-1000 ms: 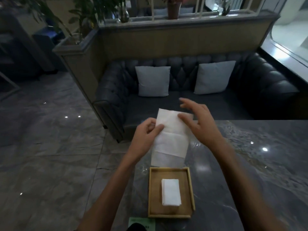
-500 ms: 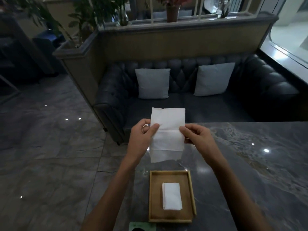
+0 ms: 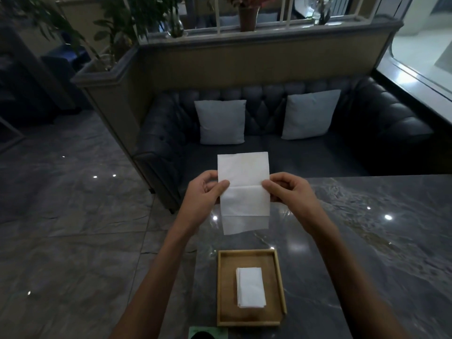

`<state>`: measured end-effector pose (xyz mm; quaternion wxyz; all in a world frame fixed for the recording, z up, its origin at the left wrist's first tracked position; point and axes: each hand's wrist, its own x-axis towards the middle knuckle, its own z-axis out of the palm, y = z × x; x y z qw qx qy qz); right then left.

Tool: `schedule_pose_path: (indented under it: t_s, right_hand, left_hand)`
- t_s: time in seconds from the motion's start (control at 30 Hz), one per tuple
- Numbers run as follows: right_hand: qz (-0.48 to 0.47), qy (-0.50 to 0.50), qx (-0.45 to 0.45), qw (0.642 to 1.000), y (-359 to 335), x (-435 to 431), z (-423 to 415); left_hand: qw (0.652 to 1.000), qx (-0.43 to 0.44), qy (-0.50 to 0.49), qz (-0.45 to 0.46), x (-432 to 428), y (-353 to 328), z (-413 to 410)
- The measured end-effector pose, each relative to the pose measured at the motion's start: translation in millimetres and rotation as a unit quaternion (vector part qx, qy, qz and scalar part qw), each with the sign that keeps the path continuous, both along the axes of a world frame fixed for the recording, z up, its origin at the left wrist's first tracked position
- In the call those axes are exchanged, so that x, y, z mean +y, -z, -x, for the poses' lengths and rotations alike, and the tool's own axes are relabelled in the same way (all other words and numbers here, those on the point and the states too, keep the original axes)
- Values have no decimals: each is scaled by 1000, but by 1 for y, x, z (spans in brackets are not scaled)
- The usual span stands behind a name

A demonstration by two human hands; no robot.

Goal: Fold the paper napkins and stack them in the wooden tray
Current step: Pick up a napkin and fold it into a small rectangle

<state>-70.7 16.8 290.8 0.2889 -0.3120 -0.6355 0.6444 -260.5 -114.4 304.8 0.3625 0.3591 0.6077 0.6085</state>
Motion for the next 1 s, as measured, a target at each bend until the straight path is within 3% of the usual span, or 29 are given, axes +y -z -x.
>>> schedule_pose_path:
  t_s: [0.67,0.77,1.0]
  right_hand:
    - [72,-20,50,996,8,3,-2]
    - [56,-23,78,995,4,3,-3]
    - [-6,-53,125,991,-9,1,-6]
  left_hand:
    - [997,-48,48,27,-2,-2,2]
    - [994,-85,65,2,-2,-1,2]
    - [997,-45,60,-34,1,-4,-2]
